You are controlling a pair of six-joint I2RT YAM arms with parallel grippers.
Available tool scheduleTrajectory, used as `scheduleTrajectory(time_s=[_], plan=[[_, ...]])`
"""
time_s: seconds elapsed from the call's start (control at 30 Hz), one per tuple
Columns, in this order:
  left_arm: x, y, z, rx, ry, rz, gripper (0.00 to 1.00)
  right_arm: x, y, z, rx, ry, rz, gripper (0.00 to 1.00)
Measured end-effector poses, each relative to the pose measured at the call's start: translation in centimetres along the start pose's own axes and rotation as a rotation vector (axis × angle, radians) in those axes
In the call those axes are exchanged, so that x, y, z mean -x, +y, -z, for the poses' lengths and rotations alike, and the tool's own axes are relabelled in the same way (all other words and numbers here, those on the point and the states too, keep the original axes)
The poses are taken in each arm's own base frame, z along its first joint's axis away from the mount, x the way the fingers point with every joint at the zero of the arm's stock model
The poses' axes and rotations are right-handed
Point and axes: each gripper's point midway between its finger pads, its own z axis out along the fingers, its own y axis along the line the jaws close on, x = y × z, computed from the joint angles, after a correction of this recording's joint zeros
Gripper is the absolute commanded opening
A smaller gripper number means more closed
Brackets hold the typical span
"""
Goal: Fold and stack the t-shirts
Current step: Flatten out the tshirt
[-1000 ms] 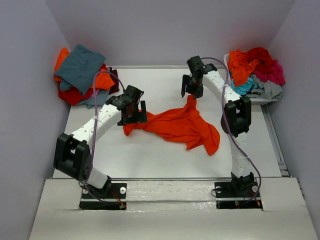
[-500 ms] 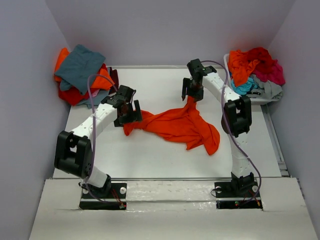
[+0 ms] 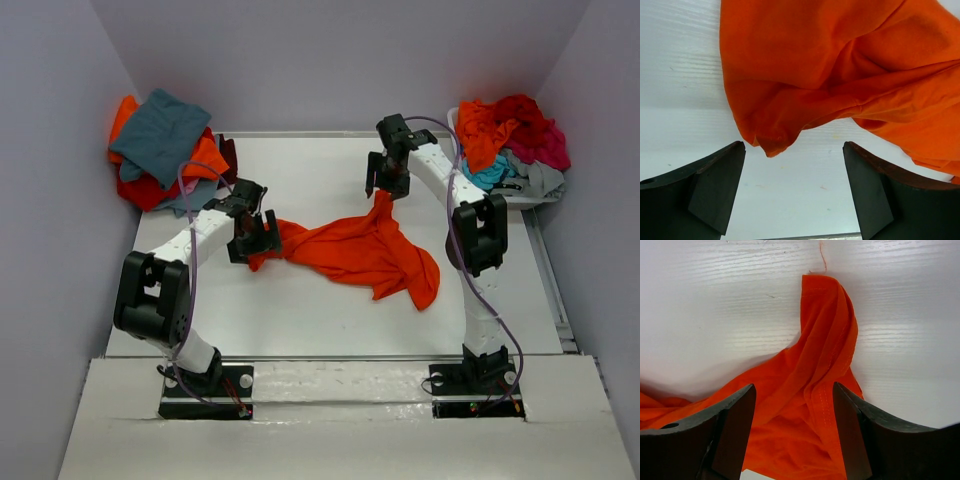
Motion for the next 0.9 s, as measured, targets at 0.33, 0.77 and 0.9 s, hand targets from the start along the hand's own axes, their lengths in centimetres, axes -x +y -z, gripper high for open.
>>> scheduleTrajectory(time_s=[0.33, 0.77, 0.9], plan=[[0.62, 0.44, -0.29, -0.004, -0.013, 0.023, 0.78, -0.04, -0.05, -0.03, -0.002, 0.001, 0.003, 0.68], [0.38, 0.59, -0.97, -0.016, 0.004, 0.035, 0.37, -0.03, -0.14, -0.05, -0.006, 0.0, 0.005, 0.68], [0.48, 0.74, -0.97, -0.015, 0.003, 0.041, 0.34, -0.02, -0.14, -0.05, -0.006, -0.001, 0.006, 0.68]])
